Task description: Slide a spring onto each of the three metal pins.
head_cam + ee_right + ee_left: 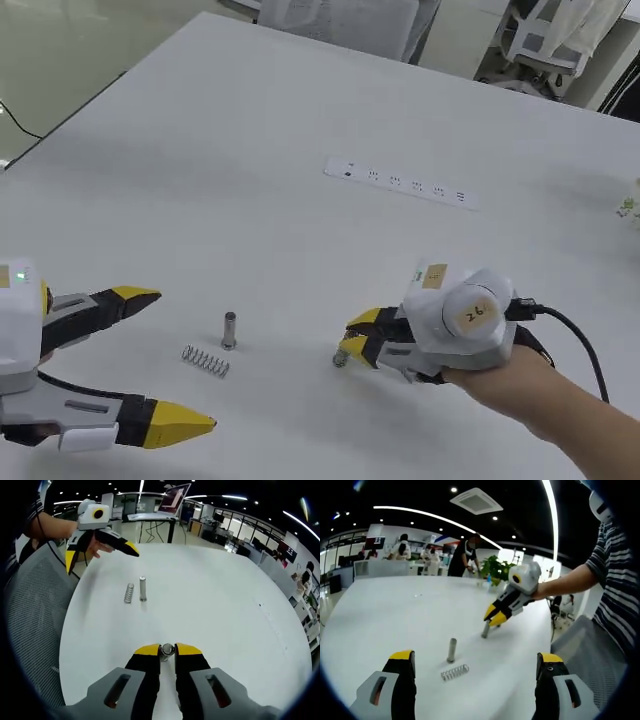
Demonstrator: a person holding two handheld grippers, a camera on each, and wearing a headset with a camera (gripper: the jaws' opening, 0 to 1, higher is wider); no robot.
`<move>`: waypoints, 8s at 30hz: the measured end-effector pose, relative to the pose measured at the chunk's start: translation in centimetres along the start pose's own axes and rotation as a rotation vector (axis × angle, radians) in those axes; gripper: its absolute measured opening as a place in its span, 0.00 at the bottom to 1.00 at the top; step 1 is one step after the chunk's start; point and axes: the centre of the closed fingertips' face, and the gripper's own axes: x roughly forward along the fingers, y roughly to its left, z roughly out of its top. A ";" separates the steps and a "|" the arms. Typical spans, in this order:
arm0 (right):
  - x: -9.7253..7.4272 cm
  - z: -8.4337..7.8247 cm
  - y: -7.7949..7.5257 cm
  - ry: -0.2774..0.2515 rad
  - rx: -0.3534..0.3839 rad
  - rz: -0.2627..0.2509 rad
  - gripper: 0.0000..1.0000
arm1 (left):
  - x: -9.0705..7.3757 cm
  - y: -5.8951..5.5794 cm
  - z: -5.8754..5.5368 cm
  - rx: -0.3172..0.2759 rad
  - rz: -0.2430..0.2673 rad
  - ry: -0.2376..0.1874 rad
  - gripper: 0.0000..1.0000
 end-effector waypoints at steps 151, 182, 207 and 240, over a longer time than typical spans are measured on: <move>6.9 6.7 8.5 -0.075 -0.014 0.163 0.07 | -1.1 -0.3 -0.6 -0.009 -0.018 0.039 0.95; -2.1 3.1 5.8 -0.093 -0.054 0.118 0.07 | 2.6 -5.0 -0.5 -0.017 -0.186 0.096 0.79; -4.8 1.5 7.7 -0.096 -0.206 0.170 0.07 | 7.3 -7.7 1.0 0.051 -0.315 0.074 0.42; -5.8 2.6 8.6 -0.127 -0.218 0.202 0.07 | 8.3 -10.2 1.2 0.123 -0.449 0.068 0.04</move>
